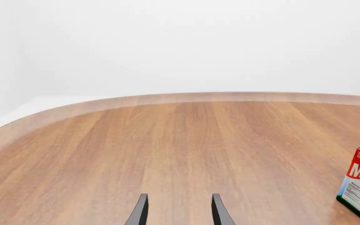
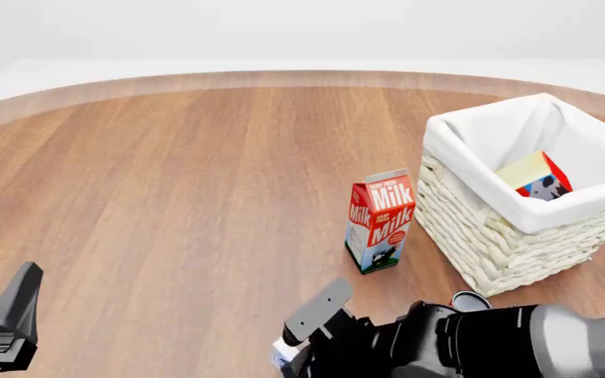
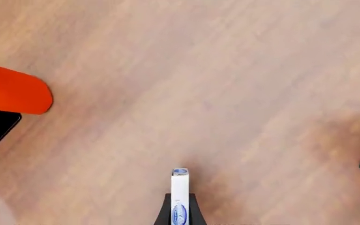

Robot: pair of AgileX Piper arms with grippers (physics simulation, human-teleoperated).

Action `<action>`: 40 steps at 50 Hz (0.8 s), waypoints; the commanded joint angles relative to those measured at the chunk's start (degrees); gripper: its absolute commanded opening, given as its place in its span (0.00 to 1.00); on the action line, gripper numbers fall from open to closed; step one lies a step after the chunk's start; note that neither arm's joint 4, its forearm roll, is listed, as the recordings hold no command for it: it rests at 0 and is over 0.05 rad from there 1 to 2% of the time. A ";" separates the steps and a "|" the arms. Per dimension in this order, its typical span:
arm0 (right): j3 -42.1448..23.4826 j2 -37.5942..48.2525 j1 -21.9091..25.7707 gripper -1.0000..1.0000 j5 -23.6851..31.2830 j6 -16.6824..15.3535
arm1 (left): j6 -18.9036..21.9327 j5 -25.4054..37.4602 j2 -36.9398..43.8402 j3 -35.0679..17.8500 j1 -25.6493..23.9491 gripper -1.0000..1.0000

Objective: Pick up the cream cheese box and the butter, and put them in the basket.

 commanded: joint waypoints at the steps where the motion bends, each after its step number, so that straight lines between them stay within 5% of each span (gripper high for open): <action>1: -3.20 -5.68 -0.03 0.00 4.90 -1.59 | 0.00 0.00 0.00 0.00 0.00 1.00; 22: -8.18 -14.06 -0.17 0.00 11.84 -4.94 | 0.00 0.00 0.00 0.00 0.00 1.00; 40: -15.47 -25.05 -5.53 0.00 21.77 -12.86 | 0.00 0.00 0.00 0.00 0.00 1.00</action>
